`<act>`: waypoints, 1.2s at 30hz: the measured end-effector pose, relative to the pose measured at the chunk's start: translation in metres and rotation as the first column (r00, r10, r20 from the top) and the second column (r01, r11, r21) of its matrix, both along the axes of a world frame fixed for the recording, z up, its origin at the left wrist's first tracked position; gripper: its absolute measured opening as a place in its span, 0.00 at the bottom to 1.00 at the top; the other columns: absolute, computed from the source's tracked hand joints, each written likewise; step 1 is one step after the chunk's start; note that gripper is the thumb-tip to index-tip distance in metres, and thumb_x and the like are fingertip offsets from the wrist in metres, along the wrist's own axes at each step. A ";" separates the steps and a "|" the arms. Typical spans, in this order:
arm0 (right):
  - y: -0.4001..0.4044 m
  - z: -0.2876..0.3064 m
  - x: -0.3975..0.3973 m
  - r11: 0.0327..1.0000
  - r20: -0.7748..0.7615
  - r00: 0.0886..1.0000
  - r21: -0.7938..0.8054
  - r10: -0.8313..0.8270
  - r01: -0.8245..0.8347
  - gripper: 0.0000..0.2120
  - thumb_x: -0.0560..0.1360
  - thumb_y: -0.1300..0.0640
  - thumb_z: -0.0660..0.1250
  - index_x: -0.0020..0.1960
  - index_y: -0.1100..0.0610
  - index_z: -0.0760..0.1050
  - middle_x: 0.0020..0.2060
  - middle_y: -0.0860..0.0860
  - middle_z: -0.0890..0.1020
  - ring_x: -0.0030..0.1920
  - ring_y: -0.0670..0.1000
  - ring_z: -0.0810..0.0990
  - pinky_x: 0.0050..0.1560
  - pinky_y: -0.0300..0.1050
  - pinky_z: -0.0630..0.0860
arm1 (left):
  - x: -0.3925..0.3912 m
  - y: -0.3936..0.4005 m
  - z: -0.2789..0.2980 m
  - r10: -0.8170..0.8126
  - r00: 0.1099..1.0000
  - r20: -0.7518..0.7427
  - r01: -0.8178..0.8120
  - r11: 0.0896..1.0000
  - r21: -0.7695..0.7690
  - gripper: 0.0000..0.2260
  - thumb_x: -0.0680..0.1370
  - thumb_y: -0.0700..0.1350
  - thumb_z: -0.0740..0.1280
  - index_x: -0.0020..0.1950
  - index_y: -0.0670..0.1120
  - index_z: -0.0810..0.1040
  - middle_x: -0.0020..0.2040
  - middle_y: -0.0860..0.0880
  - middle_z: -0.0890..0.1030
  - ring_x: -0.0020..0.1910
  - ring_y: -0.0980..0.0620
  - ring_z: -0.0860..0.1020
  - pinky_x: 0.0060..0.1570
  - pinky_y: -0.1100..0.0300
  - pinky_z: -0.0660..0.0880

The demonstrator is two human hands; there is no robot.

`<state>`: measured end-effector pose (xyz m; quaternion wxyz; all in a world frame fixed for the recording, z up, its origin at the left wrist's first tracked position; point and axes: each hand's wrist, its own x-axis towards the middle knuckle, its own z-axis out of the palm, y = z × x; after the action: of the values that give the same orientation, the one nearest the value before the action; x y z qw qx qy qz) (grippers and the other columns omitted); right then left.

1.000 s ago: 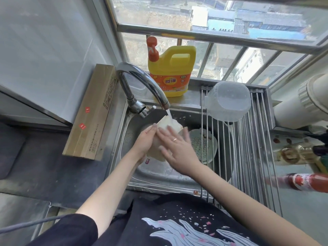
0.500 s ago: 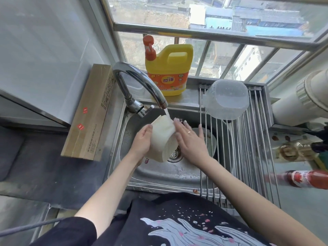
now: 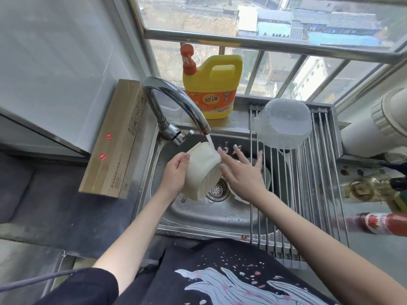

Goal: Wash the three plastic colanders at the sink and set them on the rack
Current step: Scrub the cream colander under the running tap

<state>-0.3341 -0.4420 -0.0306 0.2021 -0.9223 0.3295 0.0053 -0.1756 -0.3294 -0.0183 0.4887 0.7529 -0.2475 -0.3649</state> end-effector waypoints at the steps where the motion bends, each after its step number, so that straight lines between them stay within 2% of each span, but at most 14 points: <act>1: 0.002 0.001 -0.002 1.000 0.015 1.000 -0.009 -0.004 0.004 0.31 0.77 0.37 0.40 0.78 0.46 0.51 0.65 0.47 0.76 0.76 0.43 0.49 0.71 0.64 0.32 | 0.003 0.001 0.000 0.003 1.000 0.011 -0.003 1.000 -0.003 0.13 0.82 0.47 0.57 0.40 0.47 0.73 0.35 0.53 0.73 0.35 0.57 0.69 0.36 0.62 0.65; 4: 0.011 0.002 -0.009 0.998 0.058 0.996 -0.005 0.061 -0.061 0.33 0.76 0.35 0.41 0.77 0.47 0.54 0.66 0.46 0.75 0.76 0.44 0.49 0.72 0.65 0.36 | 0.011 0.006 0.003 -0.037 0.997 0.064 0.038 0.999 -0.015 0.15 0.80 0.51 0.58 0.37 0.45 0.71 0.33 0.54 0.72 0.34 0.56 0.67 0.36 0.57 0.63; 6: 0.013 0.001 -0.002 0.957 0.105 0.987 0.275 -0.123 0.090 0.34 0.73 0.31 0.44 0.75 0.43 0.57 0.70 0.43 0.70 0.75 0.47 0.57 0.73 0.65 0.44 | 0.008 0.007 0.006 -0.097 0.991 0.091 0.098 0.995 -0.006 0.16 0.80 0.52 0.58 0.39 0.43 0.72 0.33 0.53 0.72 0.34 0.56 0.68 0.35 0.60 0.63; 8: 0.012 0.002 0.016 0.756 0.116 0.912 0.606 -0.393 0.249 0.39 0.69 0.28 0.53 0.76 0.44 0.56 0.72 0.45 0.66 0.72 0.50 0.64 0.72 0.60 0.57 | -0.001 0.003 0.009 -0.121 0.986 0.111 0.124 0.992 -0.022 0.15 0.82 0.48 0.58 0.39 0.42 0.72 0.33 0.52 0.72 0.33 0.57 0.68 0.33 0.65 0.63; 9: 0.014 0.004 0.025 0.694 0.115 0.881 0.666 -0.459 0.274 0.41 0.68 0.29 0.58 0.75 0.47 0.57 0.72 0.47 0.67 0.70 0.51 0.66 0.70 0.56 0.62 | -0.005 0.002 0.009 -0.112 0.986 0.122 0.117 0.992 -0.037 0.14 0.82 0.47 0.58 0.39 0.42 0.72 0.33 0.52 0.72 0.32 0.58 0.68 0.31 0.66 0.63; 11: 0.019 0.007 0.036 0.675 0.155 0.849 0.684 -0.506 0.277 0.35 0.70 0.35 0.63 0.71 0.52 0.63 0.65 0.50 0.72 0.65 0.51 0.71 0.64 0.53 0.69 | -0.008 -0.001 0.009 -0.083 0.988 0.129 0.090 0.995 -0.051 0.14 0.82 0.45 0.58 0.38 0.43 0.71 0.32 0.53 0.71 0.31 0.59 0.67 0.30 0.67 0.63; 14: 0.015 0.006 0.041 0.662 0.183 0.807 0.684 -0.561 0.305 0.20 0.78 0.43 0.59 0.64 0.53 0.70 0.56 0.50 0.78 0.57 0.51 0.75 0.56 0.50 0.72 | -0.009 -0.001 0.009 -0.083 0.993 0.082 0.089 0.994 -0.066 0.15 0.82 0.46 0.57 0.39 0.41 0.71 0.33 0.51 0.71 0.31 0.58 0.67 0.30 0.68 0.62; 17: -0.001 0.003 0.037 0.510 0.168 0.685 0.794 -0.709 0.332 0.16 0.82 0.52 0.54 0.60 0.57 0.77 0.53 0.51 0.81 0.54 0.50 0.77 0.47 0.40 0.73 | -0.006 -0.001 0.010 -0.032 0.999 0.012 0.033 0.997 -0.065 0.14 0.82 0.47 0.56 0.39 0.45 0.72 0.35 0.52 0.73 0.34 0.59 0.69 0.34 0.66 0.64; 19: -0.010 0.004 0.028 0.449 0.184 0.632 0.845 -0.753 0.289 0.17 0.83 0.56 0.51 0.61 0.59 0.77 0.54 0.52 0.81 0.54 0.49 0.78 0.43 0.31 0.74 | 0.002 -0.001 0.009 0.117 0.981 -0.157 -0.130 0.989 -0.070 0.12 0.82 0.49 0.56 0.44 0.50 0.76 0.42 0.52 0.78 0.43 0.56 0.73 0.45 0.61 0.70; 22: -0.003 0.008 0.024 0.471 0.206 0.715 0.861 -0.668 0.191 0.18 0.84 0.53 0.50 0.67 0.52 0.72 0.58 0.43 0.77 0.56 0.39 0.74 0.48 0.29 0.68 | 0.011 -0.001 0.008 0.153 0.884 -0.442 -0.202 0.977 -0.065 0.15 0.82 0.54 0.54 0.57 0.52 0.79 0.57 0.49 0.81 0.58 0.52 0.76 0.60 0.53 0.71; 25: 0.007 0.006 0.030 0.515 0.284 0.696 0.845 -0.660 0.144 0.16 0.83 0.52 0.52 0.67 0.49 0.72 0.60 0.43 0.76 0.58 0.40 0.73 0.56 0.37 0.68 | 0.004 0.004 0.005 0.040 0.859 -0.510 -0.063 0.998 -0.027 0.19 0.79 0.62 0.53 0.58 0.55 0.78 0.59 0.50 0.81 0.59 0.53 0.77 0.60 0.54 0.72; 28: 0.006 0.001 0.032 0.626 0.383 0.698 0.771 -0.605 0.120 0.15 0.82 0.54 0.55 0.63 0.53 0.75 0.58 0.45 0.79 0.57 0.41 0.75 0.58 0.38 0.70 | 0.009 0.010 0.008 -0.038 0.845 -0.533 0.087 0.994 0.068 0.11 0.80 0.52 0.59 0.56 0.49 0.77 0.52 0.49 0.81 0.50 0.52 0.78 0.48 0.57 0.75; 31: 0.006 -0.002 0.032 0.706 0.406 0.746 0.698 -0.528 0.119 0.13 0.79 0.52 0.55 0.58 0.48 0.77 0.52 0.42 0.81 0.53 0.41 0.77 0.54 0.41 0.71 | 0.017 0.006 0.014 -0.117 0.796 -0.594 0.140 0.990 -0.006 0.13 0.77 0.42 0.60 0.60 0.44 0.75 0.49 0.46 0.81 0.43 0.51 0.78 0.35 0.59 0.75; 36: 0.008 0.001 0.038 0.714 0.383 0.734 0.673 -0.560 0.194 0.15 0.78 0.46 0.54 0.61 0.44 0.75 0.55 0.42 0.80 0.56 0.43 0.77 0.58 0.47 0.72 | 0.017 -0.013 0.025 -0.068 0.781 -0.621 0.023 0.997 -0.079 0.14 0.80 0.35 0.54 0.63 0.36 0.73 0.54 0.40 0.79 0.52 0.45 0.77 0.53 0.53 0.75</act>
<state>-0.2962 -0.4341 -0.0297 0.5624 -0.6773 0.4263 -0.2078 -0.1582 -0.3420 0.0069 0.5590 0.5671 -0.1023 -0.5963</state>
